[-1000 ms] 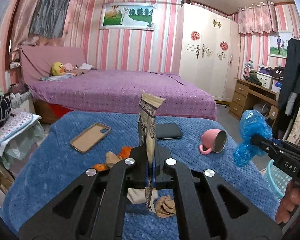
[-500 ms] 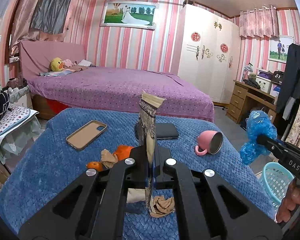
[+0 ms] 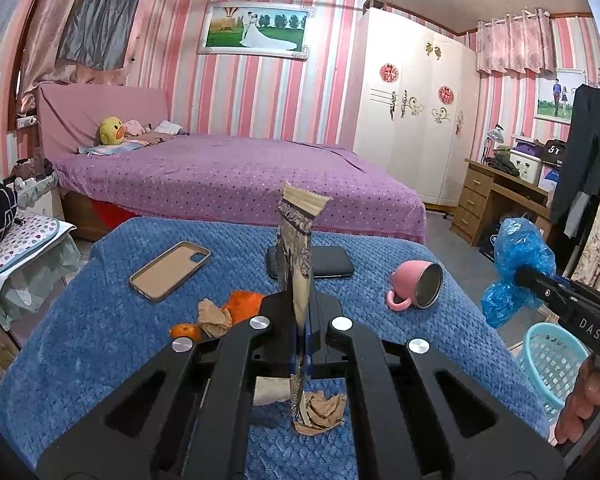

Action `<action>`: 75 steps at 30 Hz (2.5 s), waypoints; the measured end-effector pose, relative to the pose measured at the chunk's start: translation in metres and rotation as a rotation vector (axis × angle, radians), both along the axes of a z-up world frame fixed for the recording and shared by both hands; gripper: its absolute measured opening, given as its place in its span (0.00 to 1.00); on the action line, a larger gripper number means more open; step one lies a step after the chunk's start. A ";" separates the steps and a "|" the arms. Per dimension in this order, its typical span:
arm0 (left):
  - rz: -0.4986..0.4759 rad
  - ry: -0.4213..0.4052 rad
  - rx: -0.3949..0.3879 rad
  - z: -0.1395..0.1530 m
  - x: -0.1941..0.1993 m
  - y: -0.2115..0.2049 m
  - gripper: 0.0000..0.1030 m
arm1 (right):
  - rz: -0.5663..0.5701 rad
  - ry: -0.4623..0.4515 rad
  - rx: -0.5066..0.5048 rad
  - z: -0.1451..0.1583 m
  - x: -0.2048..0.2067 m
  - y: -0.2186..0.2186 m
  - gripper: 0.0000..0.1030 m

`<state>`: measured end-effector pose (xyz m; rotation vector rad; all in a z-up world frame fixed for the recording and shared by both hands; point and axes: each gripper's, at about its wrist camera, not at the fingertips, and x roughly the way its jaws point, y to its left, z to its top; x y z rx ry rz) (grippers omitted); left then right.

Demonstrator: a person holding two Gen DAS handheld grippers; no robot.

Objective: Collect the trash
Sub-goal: 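Carry both items over the light blue basket and open both tools, then move both tools back over the trash pile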

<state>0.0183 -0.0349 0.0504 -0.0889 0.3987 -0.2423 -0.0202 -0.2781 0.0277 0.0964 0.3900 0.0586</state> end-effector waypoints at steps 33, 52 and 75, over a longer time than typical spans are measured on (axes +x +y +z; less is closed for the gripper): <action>-0.259 0.049 -0.012 0.003 -0.012 -0.128 0.00 | -0.397 0.016 -0.019 0.036 -0.082 -0.163 0.25; -0.658 0.178 -0.046 -0.029 -0.058 -0.351 0.64 | -0.659 0.005 0.161 0.021 -0.132 -0.275 0.67; 0.207 0.185 0.141 -0.050 0.031 0.070 0.81 | -0.097 0.077 0.205 -0.014 0.011 -0.060 0.83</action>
